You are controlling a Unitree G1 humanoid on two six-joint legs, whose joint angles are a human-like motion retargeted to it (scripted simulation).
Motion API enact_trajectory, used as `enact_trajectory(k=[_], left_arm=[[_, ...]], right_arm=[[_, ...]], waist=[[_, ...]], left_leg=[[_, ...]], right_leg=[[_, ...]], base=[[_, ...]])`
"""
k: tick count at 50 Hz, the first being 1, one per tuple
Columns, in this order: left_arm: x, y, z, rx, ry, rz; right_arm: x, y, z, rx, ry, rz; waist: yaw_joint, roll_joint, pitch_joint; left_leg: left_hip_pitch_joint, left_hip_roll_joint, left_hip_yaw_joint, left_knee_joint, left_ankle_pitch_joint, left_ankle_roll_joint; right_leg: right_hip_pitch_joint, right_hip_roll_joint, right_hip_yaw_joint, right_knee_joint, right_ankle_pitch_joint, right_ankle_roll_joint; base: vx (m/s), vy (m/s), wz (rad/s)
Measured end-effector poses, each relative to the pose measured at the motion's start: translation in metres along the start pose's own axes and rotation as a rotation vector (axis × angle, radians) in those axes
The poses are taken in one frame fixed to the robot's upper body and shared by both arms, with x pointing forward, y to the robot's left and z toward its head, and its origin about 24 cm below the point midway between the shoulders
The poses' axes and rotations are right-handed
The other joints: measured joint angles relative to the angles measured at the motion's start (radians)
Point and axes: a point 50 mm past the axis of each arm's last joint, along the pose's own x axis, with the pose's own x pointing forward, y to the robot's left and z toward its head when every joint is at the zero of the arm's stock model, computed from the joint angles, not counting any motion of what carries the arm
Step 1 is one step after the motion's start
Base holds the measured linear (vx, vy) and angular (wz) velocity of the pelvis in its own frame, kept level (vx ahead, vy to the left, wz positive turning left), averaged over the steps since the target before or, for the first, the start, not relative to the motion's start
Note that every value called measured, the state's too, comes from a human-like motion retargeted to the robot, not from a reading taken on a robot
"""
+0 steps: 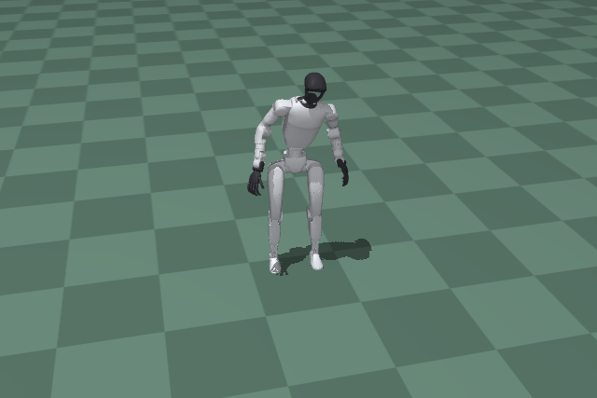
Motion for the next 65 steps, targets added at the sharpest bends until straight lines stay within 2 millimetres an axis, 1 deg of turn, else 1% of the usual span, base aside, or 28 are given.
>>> enact_trajectory(k=[2, 3, 5, 8, 10, 13, 15, 17, 18, 21, 23, 25, 27, 29, 30, 32, 36, 39, 42, 45, 47, 48, 52, 54, 57, 60, 62, 65], left_arm=[[0.006, 0.023, 0.01, 0.025, -0.017, 0.05], [0.009, 0.036, 0.018, 0.032, -0.03, 0.078], [0.013, 0.056, 0.031, 0.026, -0.058, 0.134], [0.013, 0.079, 0.043, -0.048, -0.103, 0.208], [0.012, 0.091, 0.046, -0.101, -0.127, 0.247], [0.011, 0.11, 0.046, -0.105, -0.141, 0.288], [0.009, 0.123, 0.046, -0.052, -0.142, 0.312], [0.007, 0.136, 0.043, 0.021, -0.137, 0.332], [0.006, 0.141, 0.038, 0.057, -0.129, 0.327], [0.003, 0.151, 0.028, 0.06, -0.096, 0.356], [0.003, 0.15, 0.022, -0.004, -0.074, 0.373], [0.004, 0.142, 0.016, -0.103, -0.05, 0.372], [0.006, 0.127, 0.018, -0.192, -0.041, 0.375], [0.009, 0.105, 0.021, -0.228, -0.049, 0.306], [0.009, 0.092, 0.023, -0.227, -0.062, 0.262], [0.009, 0.067, 0.034, -0.155, -0.121, 0.146], [0.002, 0.028, 0.05, 0.068, -0.253, -0.07], [-0.003, 0.009, 0.057, 0.165, -0.309, -0.161], [-0.006, 0.001, 0.06, 0.212, -0.332, -0.187], [-0.005, 0.004, 0.061, 0.244, -0.332, -0.166], [-0.003, 0.012, 0.058, 0.238, -0.316, -0.138], [-0.002, 0.018, 0.055, 0.226, -0.305, -0.12], [0.003, 0.042, 0.038, 0.142, -0.221, -0.029], [0.007, 0.054, 0.03, 0.118, -0.161, 0.021], [0.011, 0.07, 0.021, 0.13, -0.076, 0.082], [0.013, 0.083, 0.02, 0.152, -0.036, 0.129], [0.013, 0.087, 0.023, 0.146, -0.043, 0.153], [0.013, 0.09, 0.03, 0.112, -0.074, 0.18]], right_arm=[[-0.001, 0.007, 0.01, -0.021, -0.056, 0.043], [-0.001, 0.009, 0.013, -0.028, -0.073, 0.069], [-0.003, 0.012, 0.012, -0.043, -0.076, 0.126], [-0.005, 0.01, -0.005, -0.045, -0.017, 0.187], [-0.006, 0.005, -0.019, -0.026, 0.044, 0.19], [-0.009, -0.008, -0.042, 0.04, 0.148, 0.114], [-0.013, -0.017, -0.057, 0.103, 0.215, 0.033], [-0.018, -0.026, -0.071, 0.161, 0.27, -0.047], [-0.023, -0.03, -0.08, 0.172, 0.293, -0.077], [-0.027, -0.045, -0.092, 0.195, 0.337, -0.152], [-0.028, -0.056, -0.095, 0.191, 0.351, -0.186], [-0.028, -0.069, -0.098, 0.175, 0.359, -0.215], [-0.025, -0.081, -0.097, 0.178, 0.366, -0.244], [-0.026, -0.093, -0.1, 0.154, 0.384, -0.275], [-0.027, -0.098, -0.101, 0.144, 0.394, -0.29], [-0.028, -0.109, -0.105, 0.134, 0.416, -0.319], [-0.031, -0.117, -0.11, 0.148, 0.444, -0.34], [-0.029, -0.113, -0.109, 0.179, 0.443, -0.326], [-0.027, -0.098, -0.106, 0.224, 0.428, -0.282], [-0.025, -0.074, -0.102, 0.266, 0.408, -0.206], [-0.024, -0.055, -0.098, 0.276, 0.392, -0.136], [-0.023, -0.046, -0.094, 0.277, 0.379, -0.097], [-0.016, -0.013, -0.071, 0.269, 0.294, 0.057], [-0.013, -0.003, -0.058, 0.274, 0.244, 0.109], [-0.012, 0.002, -0.049, 0.294, 0.199, 0.132], [-0.014, -0.002, -0.053, 0.31, 0.204, 0.101], [-0.017, -0.008, -0.061, 0.314, 0.234, 0.061], [-0.022, -0.017, -0.077, 0.326, 0.3, -0.007]], waist=[[0.018, -0.017, 0.005], [0.027, -0.022, 0.009], [0.047, -0.024, 0.012], [0.06, -0.012, 0.014], [0.058, -0.001, 0.015], [0.045, 0.009, 0.019], [0.037, 0.008, 0.024], [0.032, 0.006, 0.028], [0.028, 0.01, 0.027], [0.023, 0.02, 0.014], [0.015, 0.037, 0.002], [0.0, 0.064, -0.013], [-0.016, 0.091, -0.024], [-0.035, 0.116, -0.038], [-0.042, 0.125, -0.046], [-0.047, 0.136, -0.057], [-0.027, 0.144, -0.089], [0.006, 0.145, -0.113], [0.048, 0.141, -0.133], [0.09, 0.127, -0.15], [0.108, 0.105, -0.159], [0.114, 0.091, -0.162], [0.098, 0.046, -0.166], [0.071, 0.033, -0.164], [0.045, 0.029, -0.158], [0.039, 0.035, -0.149], [0.037, 0.044, -0.143], [0.03, 0.059, -0.137]], left_leg=[[0.007, 0.03, -0.008, -0.032, 0.023, -0.005], [0.011, 0.045, -0.013, -0.052, 0.037, -0.002], [0.021, 0.073, -0.024, -0.083, 0.06, 0.006], [0.033, 0.111, -0.042, -0.112, 0.081, 0.006], [0.035, 0.133, -0.056, -0.115, 0.085, 0.001], [0.029, 0.151, -0.079, -0.106, 0.085, -0.003], [0.02, 0.157, -0.092, -0.083, 0.074, -0.002], [0.007, 0.167, -0.099, -0.036, 0.048, -0.009], [-0.01, 0.177, -0.102, 0.029, 0.008, -0.028], [0.008, 0.22, -0.09, 0.026, 0.02, -0.04], [0.023, 0.259, -0.074, 0.012, 0.046, -0.057], [0.036, 0.303, -0.038, -0.001, 0.085, -0.071], [0.045, 0.335, 0.046, -0.027, 0.154, -0.057], [0.048, 0.333, 0.114, -0.019, 0.167, -0.053], [0.048, 0.319, 0.131, -0.007, 0.16, -0.049], [0.035, 0.251, 0.097, 0.048, 0.105, -0.039], [0.001, 0.104, 0.052, 0.161, -0.006, -0.019], [-0.016, 0.013, 0.047, 0.178, -0.06, 0.002], [-0.022, -0.083, -0.04, 0.124, -0.071, 0.03], [-0.029, -0.142, -0.164, 0.07, -0.025, 0.074], [-0.034, -0.136, -0.193, 0.073, -0.014, 0.097], [-0.033, -0.123, -0.197, 0.075, -0.019, 0.094], [0.006, -0.054, -0.202, 0.026, -0.029, 0.016], [0.033, -0.021, -0.212, -0.025, -0.006, -0.003], [0.061, 0.024, -0.224, -0.077, 0.023, 0.003], [0.076, 0.056, -0.225, -0.088, 0.027, 0.01], [0.085, 0.074, -0.224, -0.083, 0.021, 0.003], [0.094, 0.097, -0.222, -0.07, 0.006, -0.007]], right_leg=[[-0.01, -0.024, -0.141, 0.012, -0.008, -0.031], [-0.017, -0.036, -0.178, 0.015, -0.005, -0.046], [-0.029, -0.055, -0.167, 0.013, 0.014, -0.064], [-0.044, -0.096, -0.071, 0.016, 0.045, -0.042], [-0.043, -0.148, -0.067, 0.018, 0.066, -0.012], [-0.028, -0.249, -0.101, -0.005, 0.141, 0.031], [-0.019, -0.306, -0.063, -0.029, 0.183, 0.055], [-0.014, -0.342, 0.012, -0.039, 0.172, 0.07], [-0.006, -0.352, 0.038, -0.034, 0.147, 0.071], [-0.014, -0.364, 0.037, -0.025, 0.104, 0.061], [-0.017, -0.349, 0.007, -0.015, 0.081, 0.05], [-0.022, -0.314, -0.008, 0.0, 0.058, 0.037], [-0.038, -0.274, -0.01, 0.016, 0.047, 0.016], [-0.042, -0.247, -0.012, 0.035, 0.036, 0.002], [-0.041, -0.238, -0.014, 0.039, 0.034, -0.002], [-0.03, -0.233, -0.016, 0.035, 0.032, -0.003], [-0.009, -0.22, -0.013, 0.011, 0.039, 0.019], [-0.001, -0.194, -0.005, -0.01, 0.051, 0.04], [0.005, -0.16, -0.002, -0.024, 0.061, 0.055], [0.006, -0.12, -0.005, -0.023, 0.061, 0.056], [0.005, -0.1, -0.005, -0.017, 0.052, 0.051], [0.004, -0.091, -0.005, -0.012, 0.045, 0.048], [0.0, -0.039, -0.002, 0.024, 0.001, 0.007], [-0.013, -0.016, 0.004, 0.06, -0.025, -0.028], [-0.041, -0.009, 0.012, 0.107, -0.038, -0.075], [-0.05, -0.045, 0.028, 0.103, -0.013, -0.084], [-0.048, -0.085, 0.046, 0.084, -0.005, -0.062], [-0.042, -0.162, 0.057, 0.057, -0.005, -0.01]], base=[[0.02, -0.3, 0.24], [0.03, -0.3, 0.27], [0.05, -0.3, 0.26], [0.07, -0.3, 0.28], [0.07, -0.32, 0.32], [0.06, -0.36, 0.33], [0.05, -0.42, 0.23], [0.07, -0.48, 0.09], [0.08, -0.51, -0.07], [0.07, -0.56, -0.38], [0.07, -0.6, -0.46], [0.07, -0.6, -0.35], [0.05, -0.57, -0.19], [0.07, -0.52, 0.01], [0.07, -0.46, 0.05], [0.07, -0.4, 0.02], [0.07, -0.33, -0.15], [0.07, -0.28, -0.29], [0.06, -0.25, -0.21], [0.05, -0.23, -0.07], [0.05, -0.23, -0.01], [0.05, -0.23, -0.02], [0.03, -0.23, 0.06], [0.01, -0.23, 0.27], [0.01, -0.23, 0.19], [0.03, -0.24, 0.01], [0.06, -0.26, -0.04], [0.07, -0.3, -0.03]])
